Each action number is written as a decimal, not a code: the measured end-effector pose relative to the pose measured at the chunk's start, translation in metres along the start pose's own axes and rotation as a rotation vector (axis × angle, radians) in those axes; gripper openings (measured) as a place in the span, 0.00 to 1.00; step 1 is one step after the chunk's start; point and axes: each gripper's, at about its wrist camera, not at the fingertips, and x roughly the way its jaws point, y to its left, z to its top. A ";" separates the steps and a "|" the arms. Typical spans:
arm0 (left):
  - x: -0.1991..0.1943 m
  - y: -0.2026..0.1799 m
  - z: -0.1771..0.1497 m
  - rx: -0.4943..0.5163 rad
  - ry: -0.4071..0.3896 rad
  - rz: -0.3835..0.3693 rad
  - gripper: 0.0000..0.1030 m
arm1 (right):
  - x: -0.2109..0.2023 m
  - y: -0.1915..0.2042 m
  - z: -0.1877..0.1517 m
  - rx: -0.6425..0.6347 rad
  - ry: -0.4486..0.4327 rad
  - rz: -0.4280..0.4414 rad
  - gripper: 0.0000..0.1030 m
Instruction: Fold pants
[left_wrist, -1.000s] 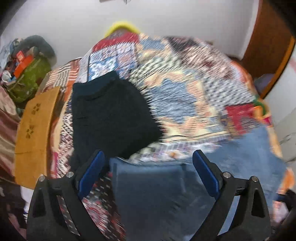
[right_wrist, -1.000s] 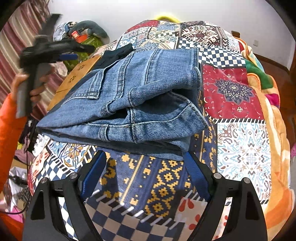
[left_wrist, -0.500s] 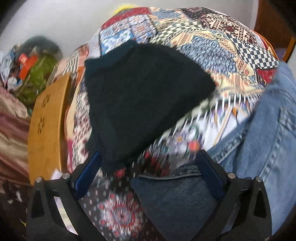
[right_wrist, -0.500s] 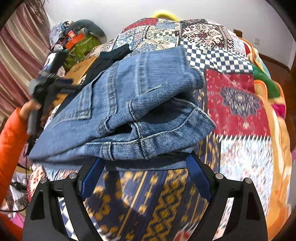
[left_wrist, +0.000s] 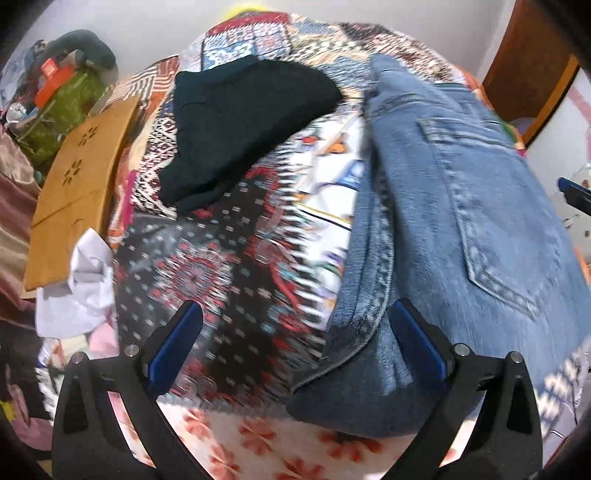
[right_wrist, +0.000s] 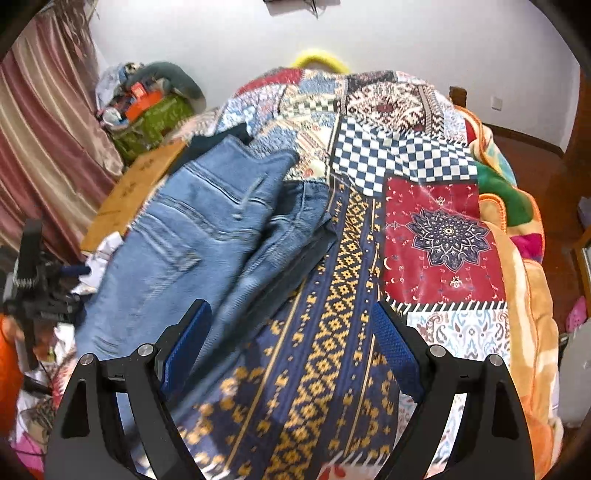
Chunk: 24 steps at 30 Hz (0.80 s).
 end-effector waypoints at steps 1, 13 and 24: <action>-0.002 -0.004 -0.003 -0.009 0.001 -0.023 1.00 | -0.005 0.002 -0.002 -0.003 -0.009 0.005 0.84; -0.018 -0.028 0.017 -0.008 -0.071 -0.027 1.00 | 0.010 0.013 -0.038 -0.062 0.087 0.066 0.82; -0.007 -0.028 0.121 0.021 -0.226 -0.056 1.00 | 0.004 0.004 0.026 -0.095 -0.038 0.023 0.69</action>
